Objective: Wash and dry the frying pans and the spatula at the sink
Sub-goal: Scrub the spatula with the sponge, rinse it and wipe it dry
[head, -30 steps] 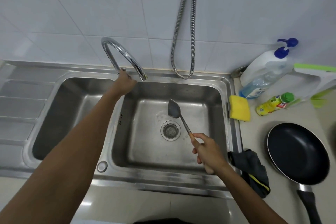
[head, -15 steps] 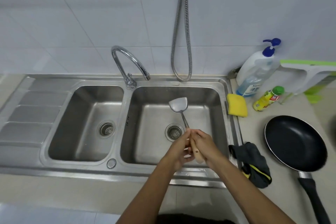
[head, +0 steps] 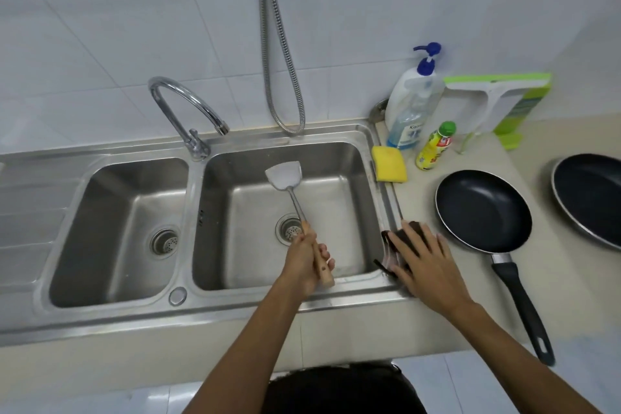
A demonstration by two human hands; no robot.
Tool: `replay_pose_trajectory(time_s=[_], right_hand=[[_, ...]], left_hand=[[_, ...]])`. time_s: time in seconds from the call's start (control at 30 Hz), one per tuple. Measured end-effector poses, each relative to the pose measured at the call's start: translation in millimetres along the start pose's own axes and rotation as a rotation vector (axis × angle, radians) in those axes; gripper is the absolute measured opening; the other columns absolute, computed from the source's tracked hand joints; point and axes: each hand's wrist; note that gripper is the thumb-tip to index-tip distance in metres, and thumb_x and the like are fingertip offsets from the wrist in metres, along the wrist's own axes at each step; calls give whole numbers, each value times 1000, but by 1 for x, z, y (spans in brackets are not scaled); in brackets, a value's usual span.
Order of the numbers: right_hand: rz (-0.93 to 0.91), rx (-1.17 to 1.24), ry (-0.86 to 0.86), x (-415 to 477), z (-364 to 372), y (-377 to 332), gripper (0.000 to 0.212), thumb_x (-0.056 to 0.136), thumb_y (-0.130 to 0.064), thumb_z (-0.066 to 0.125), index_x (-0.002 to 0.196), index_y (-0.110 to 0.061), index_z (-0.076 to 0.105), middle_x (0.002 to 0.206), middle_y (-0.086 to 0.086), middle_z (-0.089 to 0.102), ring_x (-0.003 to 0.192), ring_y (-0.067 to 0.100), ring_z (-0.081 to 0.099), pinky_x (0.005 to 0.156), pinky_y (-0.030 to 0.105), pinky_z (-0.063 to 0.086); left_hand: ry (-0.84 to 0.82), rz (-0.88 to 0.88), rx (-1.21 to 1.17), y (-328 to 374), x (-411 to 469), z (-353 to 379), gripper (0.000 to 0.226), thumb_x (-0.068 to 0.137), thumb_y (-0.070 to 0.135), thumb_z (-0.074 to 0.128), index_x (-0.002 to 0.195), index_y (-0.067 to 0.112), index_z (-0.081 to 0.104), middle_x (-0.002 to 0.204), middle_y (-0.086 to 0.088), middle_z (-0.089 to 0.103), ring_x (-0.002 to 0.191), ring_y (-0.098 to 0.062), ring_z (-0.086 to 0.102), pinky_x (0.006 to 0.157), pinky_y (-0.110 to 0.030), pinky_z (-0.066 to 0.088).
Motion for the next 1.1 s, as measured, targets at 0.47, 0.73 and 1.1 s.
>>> replay_pose_trajectory(time_s=[0.47,0.73,1.1], right_hand=[[-62,791,322,66,-39,-105,29,101,-17,61,129,-20,70,138,-8,62,124,7,55,110,24,40],[-190,609,464,168,-49,-134,21,94,-2,65,110,-8,77,116,4,75,119,23,62,119,20,23],[-233,445,719,245,-99,-151,31,86,7,69,116,1,73,119,13,73,122,20,46,114,41,40]], left_hand=[[-43,159,367,9,-57,-4,31,105,39,48,122,15,57,61,5,43,45,-6,32,36,-18,26],[-72,482,626,6,-118,-31,35,104,52,42,132,36,58,58,3,38,46,-8,35,41,-23,32],[3,579,652,33,-142,-28,40,107,46,39,117,11,57,47,9,41,42,-4,37,40,-19,35]])
Point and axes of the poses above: each hand's wrist, its own x-axis towards the middle knuckle, its own z-axis out of the palm, y = z × x
